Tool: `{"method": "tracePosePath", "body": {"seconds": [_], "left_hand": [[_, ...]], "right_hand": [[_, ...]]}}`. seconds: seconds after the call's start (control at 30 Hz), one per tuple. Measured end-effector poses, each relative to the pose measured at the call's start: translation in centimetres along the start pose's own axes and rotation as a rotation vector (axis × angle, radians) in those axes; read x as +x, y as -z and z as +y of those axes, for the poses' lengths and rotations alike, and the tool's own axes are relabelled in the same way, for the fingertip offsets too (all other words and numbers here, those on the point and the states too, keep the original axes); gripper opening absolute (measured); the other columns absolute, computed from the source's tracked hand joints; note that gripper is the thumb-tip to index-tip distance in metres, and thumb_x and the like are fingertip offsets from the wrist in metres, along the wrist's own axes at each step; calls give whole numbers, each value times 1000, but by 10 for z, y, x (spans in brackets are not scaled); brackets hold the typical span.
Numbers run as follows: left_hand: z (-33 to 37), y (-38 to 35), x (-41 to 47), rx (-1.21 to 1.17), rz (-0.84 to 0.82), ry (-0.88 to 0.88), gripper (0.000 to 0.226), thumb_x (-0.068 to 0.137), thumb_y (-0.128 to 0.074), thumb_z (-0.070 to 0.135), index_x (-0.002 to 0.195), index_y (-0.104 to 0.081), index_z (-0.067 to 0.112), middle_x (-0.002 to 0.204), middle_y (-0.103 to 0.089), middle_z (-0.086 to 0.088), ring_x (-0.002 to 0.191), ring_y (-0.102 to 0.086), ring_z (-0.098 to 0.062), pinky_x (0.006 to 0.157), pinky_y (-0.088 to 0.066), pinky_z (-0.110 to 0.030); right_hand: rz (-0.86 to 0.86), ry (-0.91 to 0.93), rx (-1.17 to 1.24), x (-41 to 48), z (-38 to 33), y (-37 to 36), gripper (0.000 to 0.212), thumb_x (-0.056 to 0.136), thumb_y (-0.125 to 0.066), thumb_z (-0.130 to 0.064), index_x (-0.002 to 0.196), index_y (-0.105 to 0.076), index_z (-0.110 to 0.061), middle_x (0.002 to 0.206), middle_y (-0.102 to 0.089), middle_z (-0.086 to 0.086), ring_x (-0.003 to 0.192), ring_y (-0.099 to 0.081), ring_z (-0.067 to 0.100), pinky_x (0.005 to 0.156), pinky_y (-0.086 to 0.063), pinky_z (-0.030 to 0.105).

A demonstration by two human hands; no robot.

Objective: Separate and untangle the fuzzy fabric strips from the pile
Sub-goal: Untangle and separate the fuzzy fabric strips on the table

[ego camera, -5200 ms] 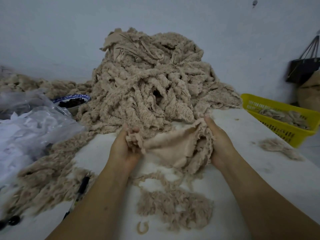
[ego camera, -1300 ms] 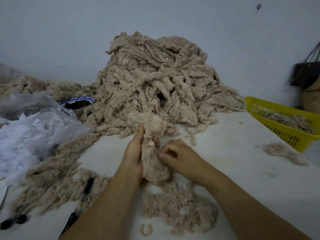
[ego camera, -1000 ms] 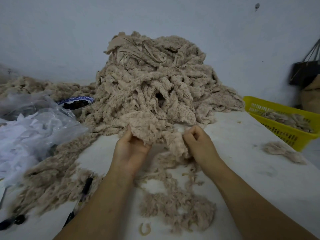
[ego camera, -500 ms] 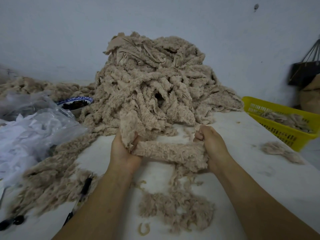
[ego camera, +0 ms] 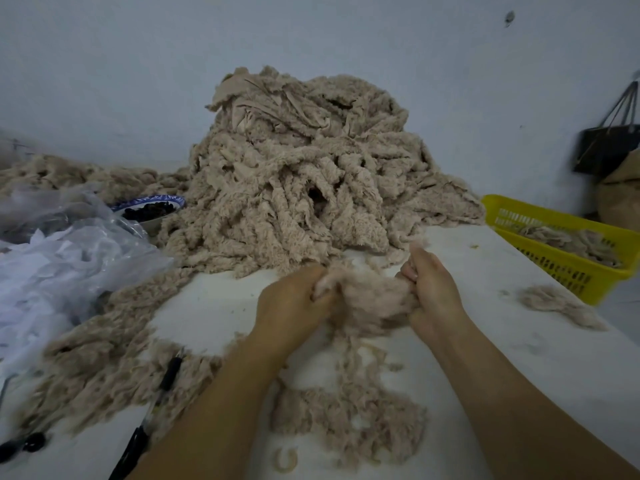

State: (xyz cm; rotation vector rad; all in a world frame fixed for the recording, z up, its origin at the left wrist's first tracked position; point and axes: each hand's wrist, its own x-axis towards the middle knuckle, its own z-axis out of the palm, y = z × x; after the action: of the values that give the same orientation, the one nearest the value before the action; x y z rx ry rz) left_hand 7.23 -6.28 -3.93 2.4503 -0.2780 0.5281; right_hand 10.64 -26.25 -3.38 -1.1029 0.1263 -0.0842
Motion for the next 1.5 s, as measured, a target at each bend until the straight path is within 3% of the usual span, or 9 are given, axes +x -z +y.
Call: {"method": "tracePosePath", "body": {"seconds": [0.2, 0.37, 0.5, 0.7, 0.9, 1.13, 1.23, 1.37, 1.5], "left_hand": [[-26, 16, 4, -1010, 313, 575, 27, 102, -48, 34, 122, -65, 24, 104, -75, 2, 92, -73, -17, 75, -60, -36], [-16, 17, 3, -1499, 199, 613, 34, 99, -51, 32, 92, -77, 12, 84, -76, -6, 66, -73, -18, 51, -57, -29], [-20, 22, 2, -1850, 161, 680, 40, 101, -41, 30, 88, -74, 12, 50, -61, 1, 37, -56, -6, 34, -44, -15], [-16, 2, 4, -1333, 171, 652, 38, 104, -44, 20, 134, -55, 0, 92, -67, -3, 78, -69, -22, 59, -53, -24], [1, -3, -1, -1058, 199, 552, 21, 100, -51, 5, 86, -66, 9, 67, -63, 3, 49, -61, 5, 46, -45, -10], [12, 0, -1, -1191, 233, 586, 20, 100, -51, 11, 116, -62, 11, 99, -72, -15, 79, -73, -26, 65, -59, -39], [9, -1, 0, -1262, 265, 582, 23, 95, -57, 1, 108, -63, 19, 90, -76, -7, 75, -73, -21, 60, -59, -33], [-1, 9, 10, -1737, 398, 737, 29, 101, -50, 5, 128, -60, 11, 89, -71, -5, 70, -70, -13, 60, -58, -27], [-14, 21, 9, -2025, 483, 698, 29, 105, -37, 11, 87, -59, 10, 58, -62, -1, 44, -57, -10, 44, -49, -18]], "right_hand": [[-105, 72, -339, -10, 3, -4, 52, 99, -52, -48, 54, -58, -23, 50, -43, -1, 38, -34, 13, 40, -34, 22], [-445, 167, -935, -25, 18, -15, 45, 92, -36, -73, 112, -68, -47, 122, -58, -35, 104, -49, -24, 83, -33, 8], [-642, -27, -723, -29, 18, -18, 61, 90, -38, -74, 97, -78, -28, 105, -75, -5, 95, -71, 8, 81, -54, 20], [-500, 230, -654, -31, 15, -20, 38, 84, -50, -69, 104, -66, -41, 106, -69, -18, 95, -67, 1, 74, -56, 21], [-578, 357, -794, -37, 20, -35, 51, 69, -46, -89, 82, -52, -40, 88, -60, -22, 74, -58, -4, 51, -45, 8], [-601, 380, -1103, -37, 38, -38, 61, 77, -50, -81, 122, -48, -39, 107, -41, -32, 95, -49, -15, 78, -41, 12], [-604, 430, -1160, -34, 40, -37, 12, 97, -52, -39, 88, -49, -32, 84, -47, -16, 70, -46, -3, 61, -35, 18], [-619, 363, -1062, -32, 33, -26, 27, 97, -51, -27, 74, -36, -23, 61, -38, -10, 52, -31, 3, 50, -30, 18], [-483, 334, -1079, -23, 25, -18, 30, 94, -53, -23, 72, -32, -20, 66, -39, -3, 55, -30, 7, 54, -30, 25]]}}
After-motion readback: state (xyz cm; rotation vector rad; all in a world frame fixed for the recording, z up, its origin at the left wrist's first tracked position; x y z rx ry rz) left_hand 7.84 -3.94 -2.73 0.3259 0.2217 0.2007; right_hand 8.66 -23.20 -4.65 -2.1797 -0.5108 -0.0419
